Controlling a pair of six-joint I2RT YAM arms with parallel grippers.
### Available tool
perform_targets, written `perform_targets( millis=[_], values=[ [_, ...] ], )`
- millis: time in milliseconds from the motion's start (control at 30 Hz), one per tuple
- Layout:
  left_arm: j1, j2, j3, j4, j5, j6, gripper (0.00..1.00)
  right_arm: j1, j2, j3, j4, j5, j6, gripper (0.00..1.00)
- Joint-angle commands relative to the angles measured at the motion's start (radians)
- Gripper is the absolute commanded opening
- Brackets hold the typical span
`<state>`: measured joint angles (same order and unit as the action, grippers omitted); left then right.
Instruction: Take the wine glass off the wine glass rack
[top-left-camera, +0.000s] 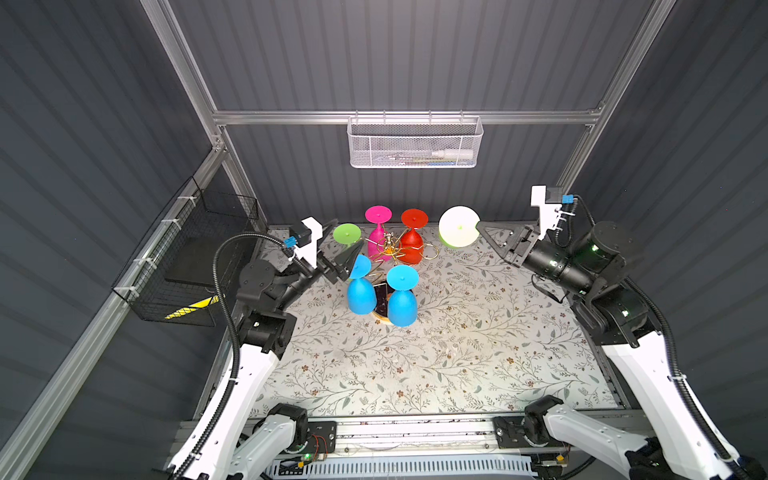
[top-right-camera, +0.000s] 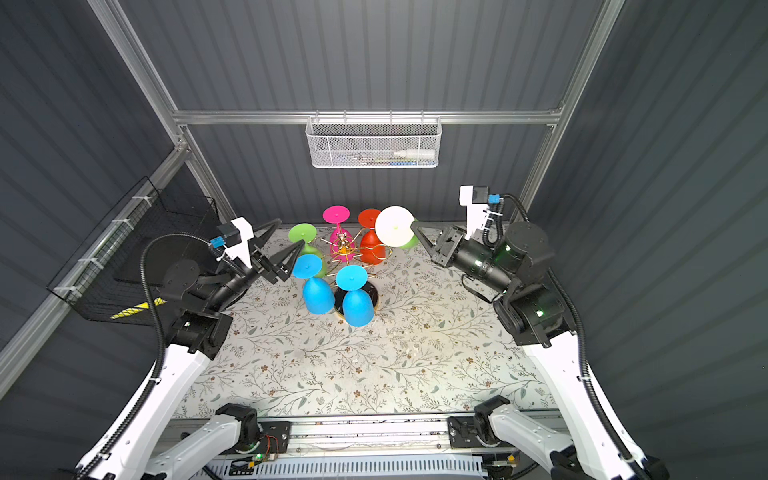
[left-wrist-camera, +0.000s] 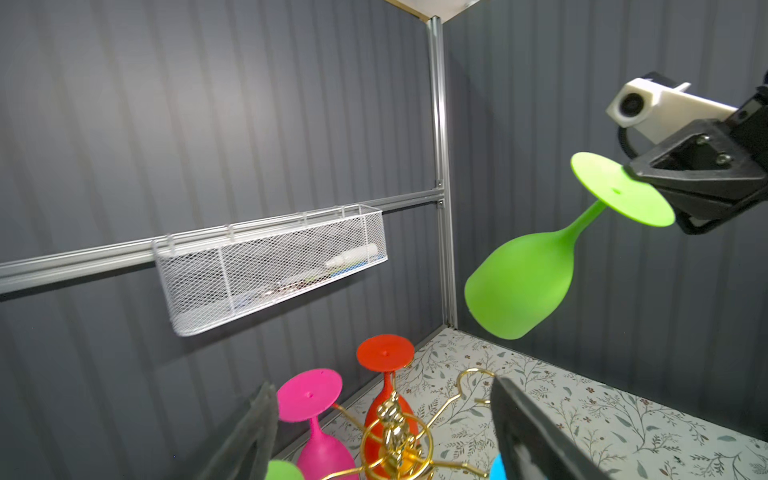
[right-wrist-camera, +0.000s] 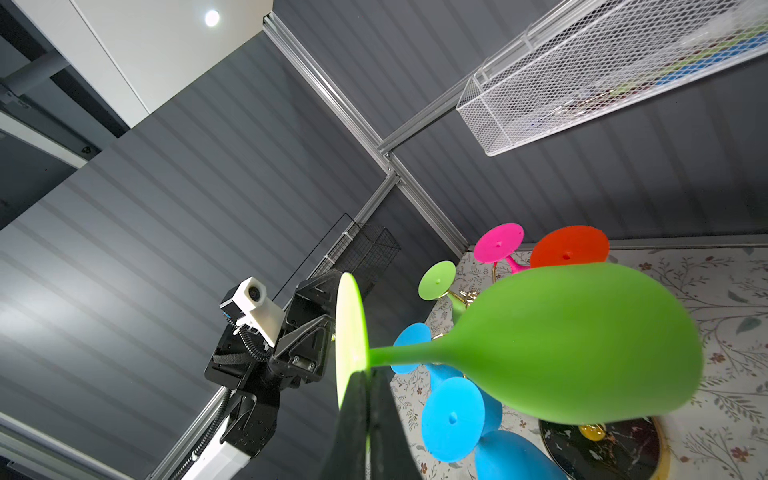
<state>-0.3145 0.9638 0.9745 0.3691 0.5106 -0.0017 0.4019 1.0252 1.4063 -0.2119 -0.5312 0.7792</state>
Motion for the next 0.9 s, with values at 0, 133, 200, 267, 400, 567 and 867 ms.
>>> perform_targets(
  millis=[0,133,200,267,400,567,867],
  values=[
    [-0.108,0.036,0.05,-0.039,-0.053,0.141,0.82,-0.002,0.012,0.035,0.074,-0.082,0.023,0.0],
    [-0.277,0.08,0.04,-0.056,-0.165,0.263,0.83,0.0,0.035,0.036,0.138,-0.127,0.076,0.0],
    [-0.353,0.106,0.034,-0.058,-0.245,0.318,0.83,0.004,0.044,0.033,0.158,-0.149,0.093,0.0],
    [-0.416,0.132,0.026,-0.038,-0.316,0.379,0.83,0.008,0.052,0.031,0.169,-0.171,0.101,0.0],
    [-0.463,0.161,0.02,0.036,-0.389,0.414,0.85,0.018,0.052,0.021,0.177,-0.196,0.105,0.0],
    [-0.484,0.18,0.026,0.077,-0.433,0.45,0.87,0.025,0.038,-0.004,0.19,-0.211,0.114,0.0],
    [-0.486,0.195,0.025,0.119,-0.474,0.476,0.89,0.039,0.029,-0.029,0.206,-0.234,0.128,0.0]
  ],
)
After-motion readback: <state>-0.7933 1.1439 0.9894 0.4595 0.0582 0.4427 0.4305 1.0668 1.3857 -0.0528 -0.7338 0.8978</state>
